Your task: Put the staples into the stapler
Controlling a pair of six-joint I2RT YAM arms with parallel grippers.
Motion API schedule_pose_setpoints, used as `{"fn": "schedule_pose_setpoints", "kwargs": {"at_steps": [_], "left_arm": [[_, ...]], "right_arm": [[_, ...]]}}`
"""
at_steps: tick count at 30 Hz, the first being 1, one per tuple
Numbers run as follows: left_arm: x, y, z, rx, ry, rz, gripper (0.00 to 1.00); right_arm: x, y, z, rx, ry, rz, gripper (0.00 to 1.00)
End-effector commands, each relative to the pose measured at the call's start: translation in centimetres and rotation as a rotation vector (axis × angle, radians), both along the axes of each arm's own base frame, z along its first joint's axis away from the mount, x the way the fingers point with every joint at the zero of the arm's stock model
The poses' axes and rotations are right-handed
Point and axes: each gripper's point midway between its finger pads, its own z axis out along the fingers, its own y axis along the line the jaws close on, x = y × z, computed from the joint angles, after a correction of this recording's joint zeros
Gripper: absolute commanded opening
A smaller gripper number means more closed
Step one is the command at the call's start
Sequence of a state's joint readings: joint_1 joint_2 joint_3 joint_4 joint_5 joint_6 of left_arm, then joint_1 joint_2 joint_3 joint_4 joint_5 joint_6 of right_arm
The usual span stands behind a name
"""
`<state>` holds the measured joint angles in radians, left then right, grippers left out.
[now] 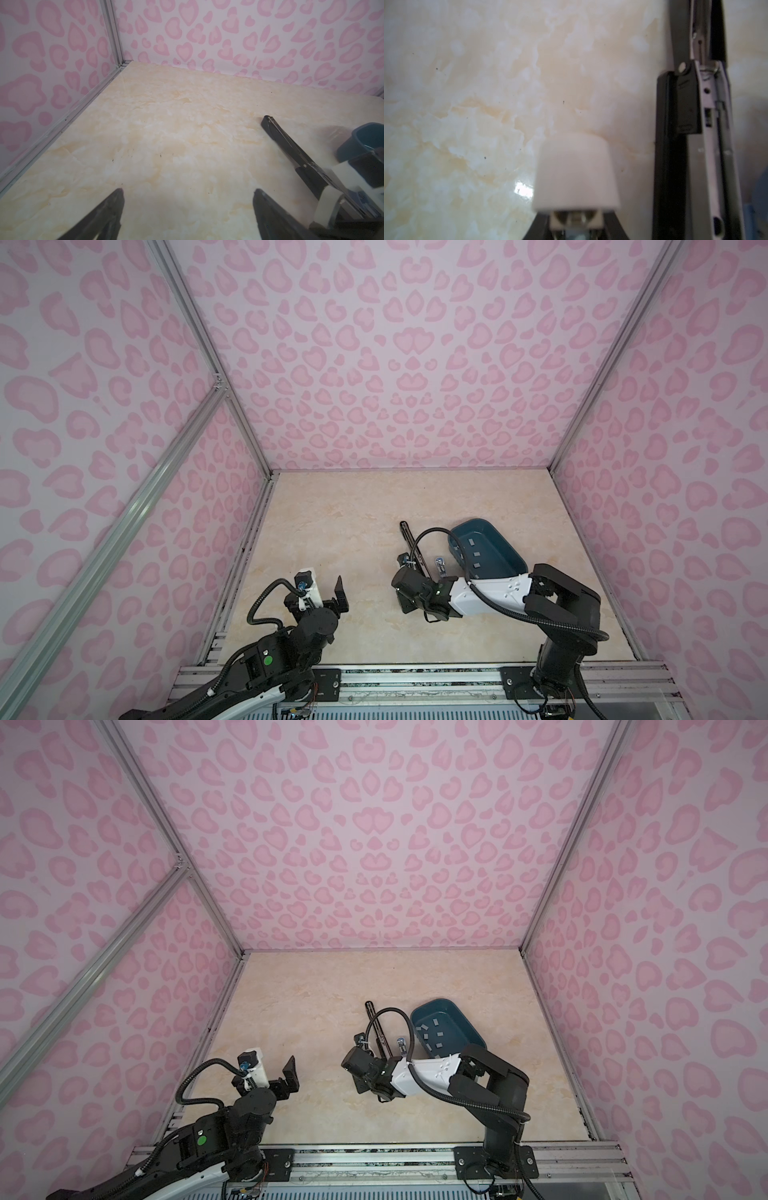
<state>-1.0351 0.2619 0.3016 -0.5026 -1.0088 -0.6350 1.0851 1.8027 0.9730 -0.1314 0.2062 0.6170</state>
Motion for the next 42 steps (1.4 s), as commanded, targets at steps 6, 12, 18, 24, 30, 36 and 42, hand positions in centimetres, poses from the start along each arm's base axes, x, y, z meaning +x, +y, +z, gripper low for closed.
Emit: {"fn": "schedule_pose_setpoints", "kwargs": {"at_steps": [6,12,18,24,30,36,42], "left_arm": [[-0.2,0.5,-0.1,-0.057,-0.019,0.017,0.98],[-0.1,0.1,-0.4,-0.031,0.003,0.011,0.99],[0.1,-0.2,-0.6,-0.001,0.024,0.016,0.99],[0.3,-0.2,-0.4,0.006,0.014,0.024,0.97],[0.4,-0.2,0.0,0.006,-0.004,0.025,0.97],[0.3,-0.2,-0.2,0.007,0.004,0.019,0.97],[0.3,0.1,-0.1,0.000,-0.001,0.033,0.97]], "right_arm": [[1.4,-0.4,-1.0,-0.054,0.006,-0.038,0.12],[1.8,-0.6,-1.9,-0.057,0.012,-0.066,0.22],[2.2,-0.9,-1.9,-0.059,0.015,-0.096,0.32],[3.0,-0.5,1.8,-0.062,-0.028,-0.092,0.58],[2.9,-1.2,6.8,-0.036,-0.060,-0.080,0.69],[4.4,-5.9,15.3,-0.098,-0.235,-0.141,0.67],[7.1,-16.4,17.9,-0.133,-0.364,-0.293,0.63]]}}
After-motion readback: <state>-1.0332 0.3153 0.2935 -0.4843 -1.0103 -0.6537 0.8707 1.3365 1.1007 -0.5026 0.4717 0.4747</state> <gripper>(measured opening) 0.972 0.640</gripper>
